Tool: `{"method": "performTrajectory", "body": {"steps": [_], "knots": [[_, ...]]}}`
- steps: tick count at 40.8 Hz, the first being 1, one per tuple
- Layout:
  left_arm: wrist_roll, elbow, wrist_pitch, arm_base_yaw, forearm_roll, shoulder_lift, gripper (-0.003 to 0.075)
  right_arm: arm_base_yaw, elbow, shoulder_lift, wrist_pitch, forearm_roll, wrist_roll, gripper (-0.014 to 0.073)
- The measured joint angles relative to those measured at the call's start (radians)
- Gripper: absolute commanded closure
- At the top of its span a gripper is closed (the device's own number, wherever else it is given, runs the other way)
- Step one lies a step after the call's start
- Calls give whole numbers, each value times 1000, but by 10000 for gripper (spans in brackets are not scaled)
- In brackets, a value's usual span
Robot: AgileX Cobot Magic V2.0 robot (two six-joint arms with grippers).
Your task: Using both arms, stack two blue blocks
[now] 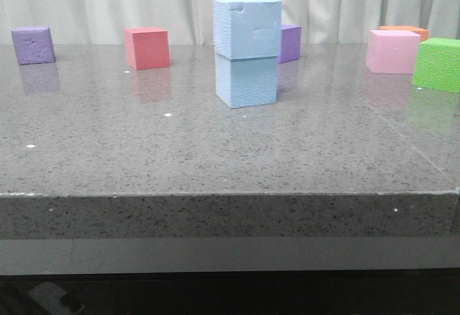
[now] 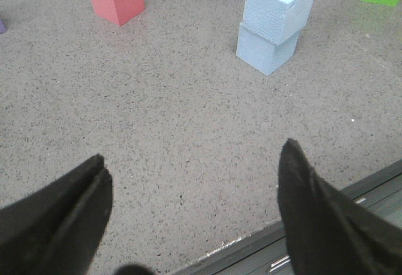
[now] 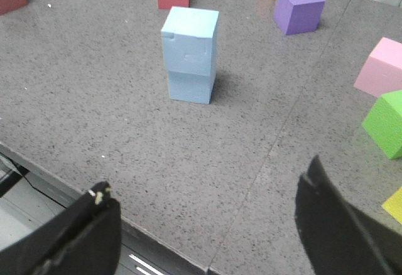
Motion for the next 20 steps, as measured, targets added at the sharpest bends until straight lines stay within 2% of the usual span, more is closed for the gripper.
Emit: {"method": "performTrajectory", "body": {"steps": [6, 10, 12, 20], "knots": [[0, 10, -4, 0, 0, 0, 582, 0, 0, 0, 5, -13, 0, 512], [0, 12, -6, 0, 1, 0, 702, 0, 0, 0, 6, -13, 0, 704], [0, 12, -6, 0, 1, 0, 742, 0, 0, 0, 7, -13, 0, 709], [0, 12, -6, 0, 3, 0, 741, 0, 27, 0, 7, -16, 0, 713]]}}
